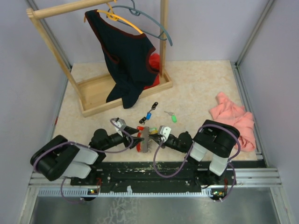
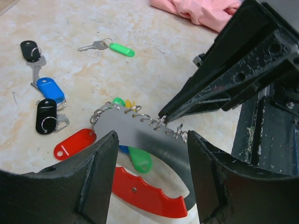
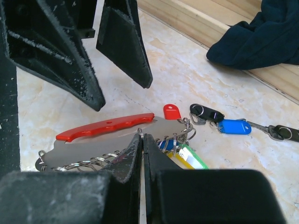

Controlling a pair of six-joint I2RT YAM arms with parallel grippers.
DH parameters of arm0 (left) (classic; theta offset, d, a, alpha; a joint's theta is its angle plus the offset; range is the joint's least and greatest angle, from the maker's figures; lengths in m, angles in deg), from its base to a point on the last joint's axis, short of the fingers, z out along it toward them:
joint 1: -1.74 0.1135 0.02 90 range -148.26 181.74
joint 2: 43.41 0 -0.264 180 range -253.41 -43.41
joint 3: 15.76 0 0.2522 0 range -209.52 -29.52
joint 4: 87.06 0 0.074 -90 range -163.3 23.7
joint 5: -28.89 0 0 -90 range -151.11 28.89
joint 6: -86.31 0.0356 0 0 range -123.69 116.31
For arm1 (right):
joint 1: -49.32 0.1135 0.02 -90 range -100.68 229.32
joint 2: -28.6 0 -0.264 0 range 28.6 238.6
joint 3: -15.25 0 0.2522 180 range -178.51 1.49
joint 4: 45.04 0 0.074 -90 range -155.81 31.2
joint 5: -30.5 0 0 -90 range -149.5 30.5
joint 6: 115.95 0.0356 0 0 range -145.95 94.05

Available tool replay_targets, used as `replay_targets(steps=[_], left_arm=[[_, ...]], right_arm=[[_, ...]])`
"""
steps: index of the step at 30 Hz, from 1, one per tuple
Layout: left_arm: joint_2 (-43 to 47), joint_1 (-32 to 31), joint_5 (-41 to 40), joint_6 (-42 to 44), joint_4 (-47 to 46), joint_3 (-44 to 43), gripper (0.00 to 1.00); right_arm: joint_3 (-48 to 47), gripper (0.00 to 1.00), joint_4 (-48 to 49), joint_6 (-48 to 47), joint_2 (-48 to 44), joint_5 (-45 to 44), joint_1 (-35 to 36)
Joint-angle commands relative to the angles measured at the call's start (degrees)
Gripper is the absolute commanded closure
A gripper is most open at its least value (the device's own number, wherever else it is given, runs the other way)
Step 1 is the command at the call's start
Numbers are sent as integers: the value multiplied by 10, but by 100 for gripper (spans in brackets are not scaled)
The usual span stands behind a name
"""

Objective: Put the keys on the keyring

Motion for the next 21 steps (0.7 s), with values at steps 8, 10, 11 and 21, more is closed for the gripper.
replay_targets(steps=[8,10,11,21], left_arm=[[-174,25,182,68,-287,-8,44],[-191,34,208,65,-282,-26,45],[-197,39,218,63,-281,-32,45],[-250,60,275,58,-286,-86,49]], right_arm=[[-1,100,96,16,-3,15,-7],[-1,100,96,16,-4,17,-8],[0,100,96,16,-6,17,-10],[-5,100,96,31,-13,41,-24]])
